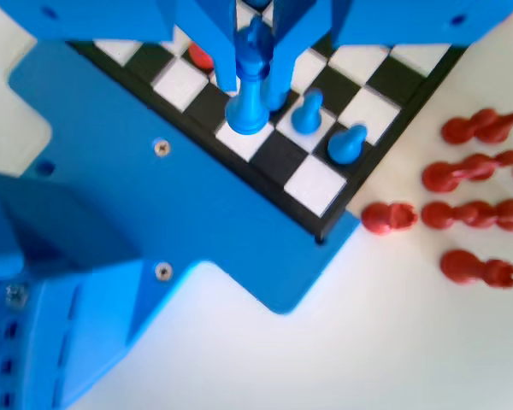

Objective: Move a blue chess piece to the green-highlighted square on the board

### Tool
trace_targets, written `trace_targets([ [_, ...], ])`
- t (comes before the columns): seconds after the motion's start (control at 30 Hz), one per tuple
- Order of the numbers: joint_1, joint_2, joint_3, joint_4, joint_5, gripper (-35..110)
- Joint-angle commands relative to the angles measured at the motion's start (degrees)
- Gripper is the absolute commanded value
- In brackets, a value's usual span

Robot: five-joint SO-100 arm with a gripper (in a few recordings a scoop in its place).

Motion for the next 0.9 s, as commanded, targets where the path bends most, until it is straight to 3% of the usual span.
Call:
trace_targets([
  [0.0, -2.5, 0.4, -1.6, 0.6, 2.5, 1],
  [0.4, -2.6, 0.4, 10.7, -15.5, 1.9, 1],
  [0.87, 0.0, 0.3, 11.5, -18.1, -0.7, 2],
])
